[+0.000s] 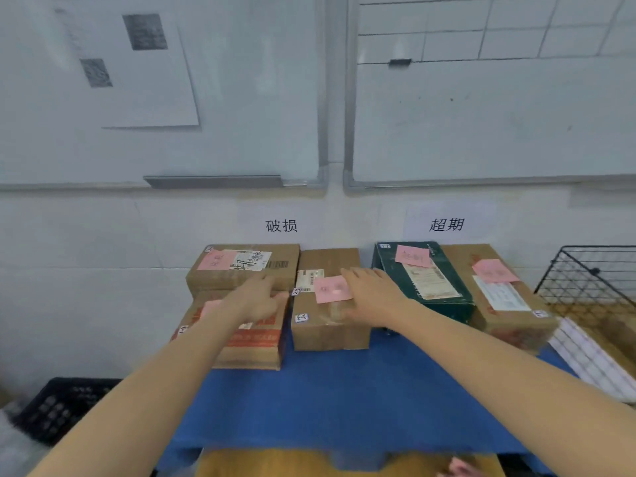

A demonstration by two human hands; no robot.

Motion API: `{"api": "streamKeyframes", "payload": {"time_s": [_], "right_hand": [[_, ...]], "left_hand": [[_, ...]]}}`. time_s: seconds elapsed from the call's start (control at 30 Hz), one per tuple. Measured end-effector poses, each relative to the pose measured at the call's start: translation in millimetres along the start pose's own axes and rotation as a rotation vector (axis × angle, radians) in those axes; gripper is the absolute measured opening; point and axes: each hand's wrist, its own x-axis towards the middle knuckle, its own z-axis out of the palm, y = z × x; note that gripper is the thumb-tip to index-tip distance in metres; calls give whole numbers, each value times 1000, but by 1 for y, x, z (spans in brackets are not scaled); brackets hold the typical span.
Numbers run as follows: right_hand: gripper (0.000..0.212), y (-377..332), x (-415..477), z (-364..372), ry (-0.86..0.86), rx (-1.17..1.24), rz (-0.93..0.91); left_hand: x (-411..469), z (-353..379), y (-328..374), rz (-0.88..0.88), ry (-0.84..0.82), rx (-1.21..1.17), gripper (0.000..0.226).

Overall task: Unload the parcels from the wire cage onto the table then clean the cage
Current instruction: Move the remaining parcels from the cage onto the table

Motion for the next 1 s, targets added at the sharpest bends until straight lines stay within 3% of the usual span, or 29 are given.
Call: {"api": "streamKeyframes", "payload": {"time_s": [0.1,0.27,0.47,0.6,0.77,1.0], "right_hand": [[73,45,-37,-13,-4,-59,69],[86,135,-116,-48,110,-102,149],[86,262,-239,-95,224,-103,254],[83,342,-317,-114,212,-121,340],[81,429,-380,-118,182,-124,472],[81,528,-402,-86,116,-151,559]], "left_hand": [[6,-5,72,73,-2,33,57],[4,-14,215,153,26,65,40],[0,-1,400,264,92,95,46],[-10,11,512,362,103,60,60],[-8,37,602,422,56,73,65],[42,75,669,418,-31,172,67]]}}
